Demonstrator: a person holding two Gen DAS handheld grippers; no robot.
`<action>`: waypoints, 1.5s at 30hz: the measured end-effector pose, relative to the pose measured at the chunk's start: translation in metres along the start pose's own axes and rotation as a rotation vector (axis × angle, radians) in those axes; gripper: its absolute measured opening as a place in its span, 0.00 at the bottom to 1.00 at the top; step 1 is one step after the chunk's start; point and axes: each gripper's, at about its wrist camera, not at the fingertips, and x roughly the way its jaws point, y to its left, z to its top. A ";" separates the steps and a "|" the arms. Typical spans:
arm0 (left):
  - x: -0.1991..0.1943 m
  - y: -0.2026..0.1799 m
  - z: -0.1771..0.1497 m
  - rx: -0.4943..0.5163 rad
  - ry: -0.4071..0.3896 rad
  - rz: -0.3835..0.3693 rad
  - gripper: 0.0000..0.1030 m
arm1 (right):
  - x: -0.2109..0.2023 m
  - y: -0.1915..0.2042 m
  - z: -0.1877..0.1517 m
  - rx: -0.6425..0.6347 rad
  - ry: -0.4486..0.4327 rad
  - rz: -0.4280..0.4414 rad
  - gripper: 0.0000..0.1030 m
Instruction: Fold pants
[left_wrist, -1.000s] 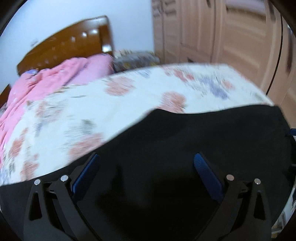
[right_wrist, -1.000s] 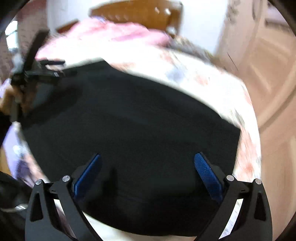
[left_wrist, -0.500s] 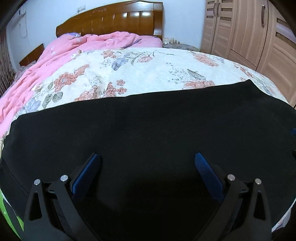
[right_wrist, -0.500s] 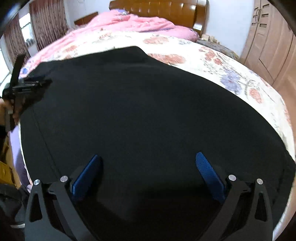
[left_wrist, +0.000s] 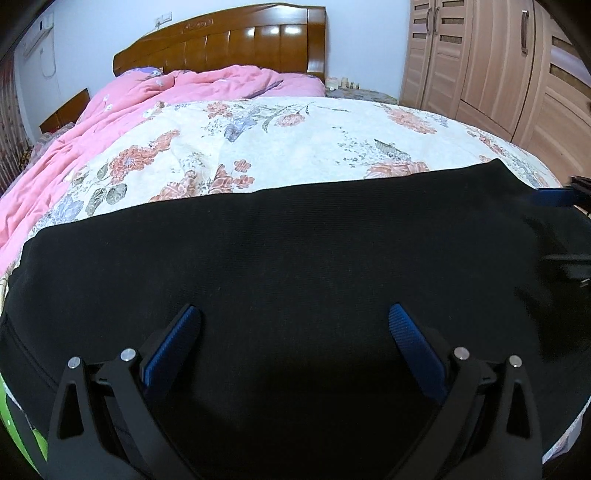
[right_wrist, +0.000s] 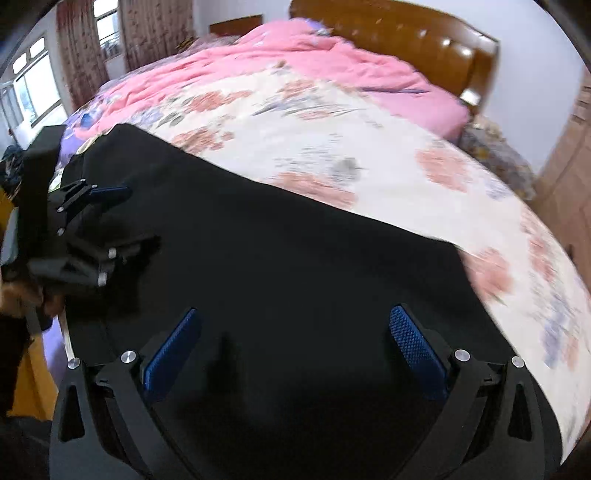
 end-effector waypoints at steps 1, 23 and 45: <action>-0.004 0.000 0.001 -0.016 0.015 -0.007 0.98 | 0.010 0.005 0.003 -0.006 0.011 -0.001 0.95; 0.018 0.110 0.052 -0.153 0.025 0.142 0.93 | 0.024 -0.008 -0.018 0.021 -0.025 -0.007 0.96; -0.004 0.191 -0.006 -0.369 -0.022 0.289 0.97 | 0.026 -0.009 -0.016 0.024 -0.026 -0.002 0.96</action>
